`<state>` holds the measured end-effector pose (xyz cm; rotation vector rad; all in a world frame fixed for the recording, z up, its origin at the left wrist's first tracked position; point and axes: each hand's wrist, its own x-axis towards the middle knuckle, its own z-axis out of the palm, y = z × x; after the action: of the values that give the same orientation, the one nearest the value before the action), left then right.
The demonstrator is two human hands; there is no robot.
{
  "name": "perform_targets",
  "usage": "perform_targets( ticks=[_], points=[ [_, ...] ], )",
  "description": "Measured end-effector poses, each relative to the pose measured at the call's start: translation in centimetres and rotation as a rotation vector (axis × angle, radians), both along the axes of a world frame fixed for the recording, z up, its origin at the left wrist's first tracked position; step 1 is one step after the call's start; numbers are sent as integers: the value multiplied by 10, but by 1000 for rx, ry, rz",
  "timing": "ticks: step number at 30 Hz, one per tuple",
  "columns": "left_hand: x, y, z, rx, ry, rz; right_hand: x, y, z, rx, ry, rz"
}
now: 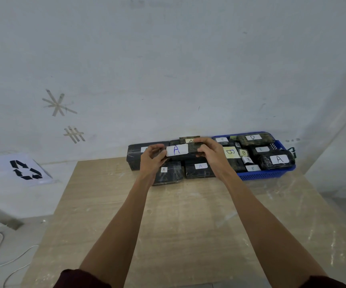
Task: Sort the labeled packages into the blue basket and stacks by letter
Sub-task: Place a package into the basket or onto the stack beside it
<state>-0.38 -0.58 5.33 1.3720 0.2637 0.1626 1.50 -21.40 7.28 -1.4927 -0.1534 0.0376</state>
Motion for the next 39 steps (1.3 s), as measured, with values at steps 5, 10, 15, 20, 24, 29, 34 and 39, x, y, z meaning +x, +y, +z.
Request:
perform_targets(
  ticks=[5,10,15,20,24,29,34,39],
  points=[
    [-3,-13,7,-36,-4,-9,5,-19,-6,-61,-1,-18],
    [1,-34,3,-18,32,-43,11,-53,-19,-472,-136,44],
    [17,-67,-4,3,62,-57,28,-85,-25,-854,-286,147],
    [56,-101,-21,0,87,-133,60,-111,-35,-1382,-460,126],
    [87,-127,-34,-28,118,-187,82,-131,-42,-1555,-491,121],
    [122,-166,-47,-59,157,-275,109,-167,-42,-1607,-413,133],
    [159,-205,-55,-32,165,-318,151,-211,-43,-1560,-346,158],
    [199,-238,-84,255,252,-223,201,-269,-48,-1532,-290,151]
  ],
)
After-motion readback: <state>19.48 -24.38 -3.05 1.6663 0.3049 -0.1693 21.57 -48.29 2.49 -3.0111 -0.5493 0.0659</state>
